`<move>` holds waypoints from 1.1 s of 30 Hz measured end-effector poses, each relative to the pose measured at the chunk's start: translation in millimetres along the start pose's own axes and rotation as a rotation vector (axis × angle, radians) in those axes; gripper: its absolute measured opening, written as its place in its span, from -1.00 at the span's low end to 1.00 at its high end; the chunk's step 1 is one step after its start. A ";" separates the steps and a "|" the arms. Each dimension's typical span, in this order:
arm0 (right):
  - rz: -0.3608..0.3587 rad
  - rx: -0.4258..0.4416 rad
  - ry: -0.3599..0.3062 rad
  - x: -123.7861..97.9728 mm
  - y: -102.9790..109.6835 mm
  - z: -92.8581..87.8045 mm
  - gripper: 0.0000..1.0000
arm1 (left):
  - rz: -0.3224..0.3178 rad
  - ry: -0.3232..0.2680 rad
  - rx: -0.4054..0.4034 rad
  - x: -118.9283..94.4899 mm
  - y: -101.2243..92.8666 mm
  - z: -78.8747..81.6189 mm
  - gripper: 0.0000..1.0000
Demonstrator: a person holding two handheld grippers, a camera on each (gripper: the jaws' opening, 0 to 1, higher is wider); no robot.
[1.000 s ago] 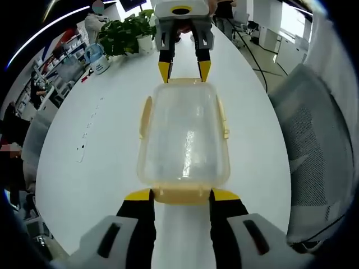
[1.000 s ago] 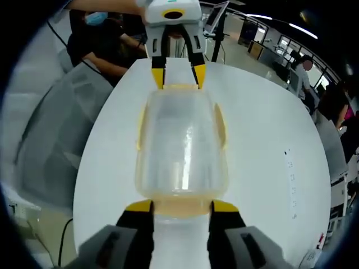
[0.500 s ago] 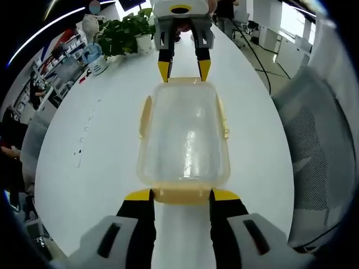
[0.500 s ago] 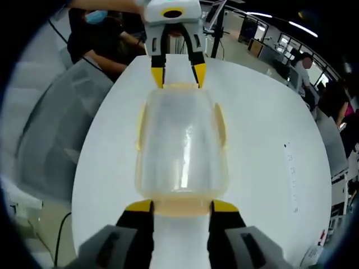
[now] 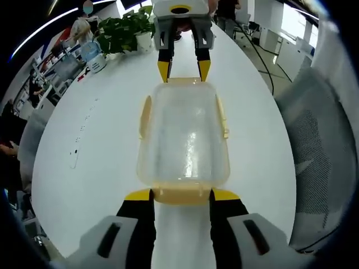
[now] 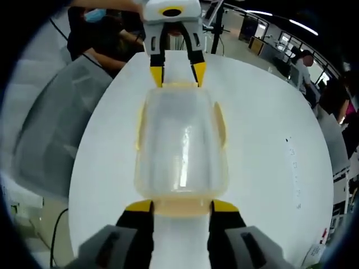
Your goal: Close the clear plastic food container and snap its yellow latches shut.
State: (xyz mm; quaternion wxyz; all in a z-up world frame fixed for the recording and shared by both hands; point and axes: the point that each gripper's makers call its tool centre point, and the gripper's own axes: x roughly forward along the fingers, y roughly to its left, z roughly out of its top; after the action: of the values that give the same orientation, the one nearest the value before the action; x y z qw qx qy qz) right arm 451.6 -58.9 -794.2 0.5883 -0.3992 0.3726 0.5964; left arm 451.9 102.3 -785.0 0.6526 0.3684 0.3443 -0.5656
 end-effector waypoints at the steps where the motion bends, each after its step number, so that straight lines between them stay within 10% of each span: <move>1: 0.000 -0.001 0.002 1.2 0.0 -1.2 -0.31 | -0.001 0.001 0.002 1.1 -0.3 0.1 -0.29; 33: 0.017 0.020 0.003 7.7 -2.1 -5.8 -0.30 | -0.019 -0.007 0.002 13.1 2.4 -4.4 -0.29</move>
State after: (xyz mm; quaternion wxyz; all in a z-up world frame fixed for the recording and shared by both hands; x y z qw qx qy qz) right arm 454.0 -61.1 -803.6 0.5865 -0.3911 0.3827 0.5971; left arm 455.8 100.0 -798.3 0.6479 0.3636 0.3449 -0.5736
